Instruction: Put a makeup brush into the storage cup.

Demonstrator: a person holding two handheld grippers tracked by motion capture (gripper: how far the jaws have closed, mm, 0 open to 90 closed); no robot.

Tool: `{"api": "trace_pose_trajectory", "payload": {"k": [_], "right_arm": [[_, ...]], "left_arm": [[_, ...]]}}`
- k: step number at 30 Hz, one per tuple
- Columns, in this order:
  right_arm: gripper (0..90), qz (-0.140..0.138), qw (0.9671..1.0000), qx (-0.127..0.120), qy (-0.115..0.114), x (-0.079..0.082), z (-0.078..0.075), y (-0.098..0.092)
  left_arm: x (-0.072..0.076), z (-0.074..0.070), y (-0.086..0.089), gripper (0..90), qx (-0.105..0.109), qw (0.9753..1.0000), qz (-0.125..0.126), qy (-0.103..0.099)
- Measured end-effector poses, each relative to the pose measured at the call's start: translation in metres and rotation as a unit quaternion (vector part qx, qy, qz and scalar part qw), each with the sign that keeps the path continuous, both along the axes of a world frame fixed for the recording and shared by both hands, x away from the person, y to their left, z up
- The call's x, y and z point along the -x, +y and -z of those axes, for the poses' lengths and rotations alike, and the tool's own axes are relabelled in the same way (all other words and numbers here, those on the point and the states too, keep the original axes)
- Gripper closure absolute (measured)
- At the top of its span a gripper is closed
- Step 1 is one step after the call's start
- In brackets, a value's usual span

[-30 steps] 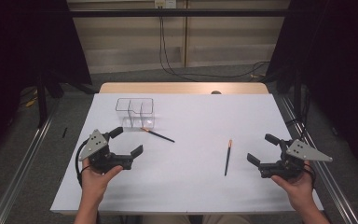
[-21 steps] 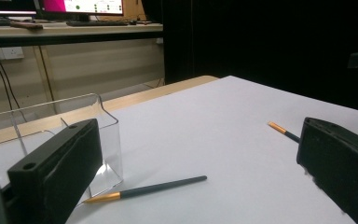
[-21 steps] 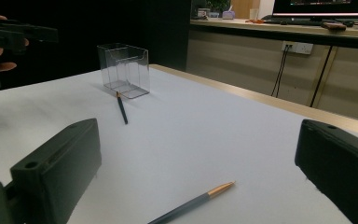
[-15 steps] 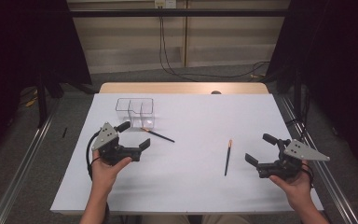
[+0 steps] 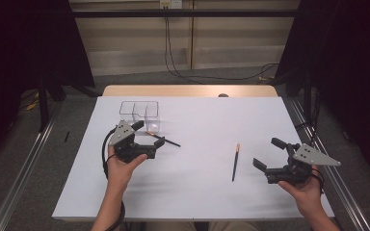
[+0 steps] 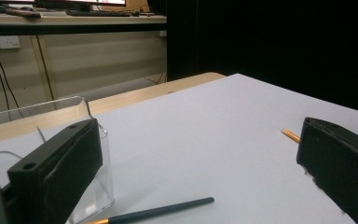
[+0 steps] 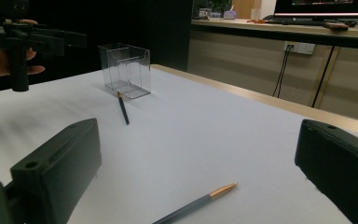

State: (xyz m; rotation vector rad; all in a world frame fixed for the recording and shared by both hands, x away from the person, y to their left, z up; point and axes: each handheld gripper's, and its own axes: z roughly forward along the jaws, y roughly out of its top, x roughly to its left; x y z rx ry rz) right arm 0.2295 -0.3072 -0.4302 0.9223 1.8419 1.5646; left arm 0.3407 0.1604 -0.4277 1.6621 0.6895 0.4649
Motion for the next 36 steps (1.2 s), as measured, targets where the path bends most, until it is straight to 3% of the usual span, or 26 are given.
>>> {"api": "trace_pose_trajectory", "payload": {"k": [13, 27, 36], "right_arm": [[0.0, -0.003, 1.0000, -0.005, 0.001, -0.004, 0.001, 0.002], [0.0, 0.001, 0.9999, -0.012, 0.005, -0.004, 0.003, -0.002], [0.0, 0.005, 0.9999, -0.006, 0.007, -0.002, 0.005, -0.006]], "left_arm": [[-0.015, 0.004, -0.008, 0.1, -0.015, 0.9996, -0.022, 0.008], [-0.033, 0.009, -0.022, 0.1, -0.006, 0.9994, -0.034, 0.006], [-0.044, 0.019, -0.027, 0.1, 0.001, 0.9987, -0.050, 0.016]]}}
